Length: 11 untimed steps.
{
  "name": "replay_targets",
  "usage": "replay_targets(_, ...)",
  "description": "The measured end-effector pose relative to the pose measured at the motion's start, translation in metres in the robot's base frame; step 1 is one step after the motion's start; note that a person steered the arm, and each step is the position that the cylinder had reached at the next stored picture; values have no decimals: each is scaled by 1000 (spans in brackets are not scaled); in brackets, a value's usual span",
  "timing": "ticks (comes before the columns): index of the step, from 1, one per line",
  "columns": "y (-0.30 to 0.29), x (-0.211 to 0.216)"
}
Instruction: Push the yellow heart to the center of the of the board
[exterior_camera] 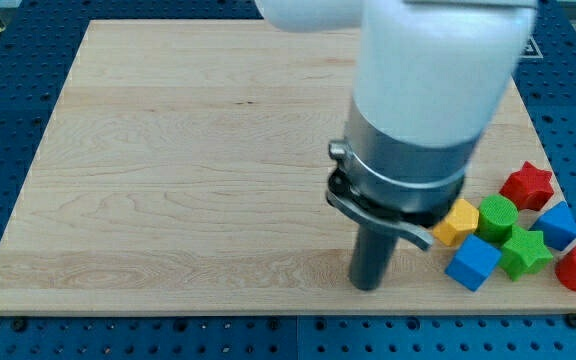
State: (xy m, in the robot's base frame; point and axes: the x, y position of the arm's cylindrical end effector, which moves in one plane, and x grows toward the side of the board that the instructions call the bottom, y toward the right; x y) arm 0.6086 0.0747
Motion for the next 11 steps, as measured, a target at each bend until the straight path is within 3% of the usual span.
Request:
replay_targets(4, 7, 10)
replay_targets(8, 37, -52)
replay_targets(11, 38, -55)
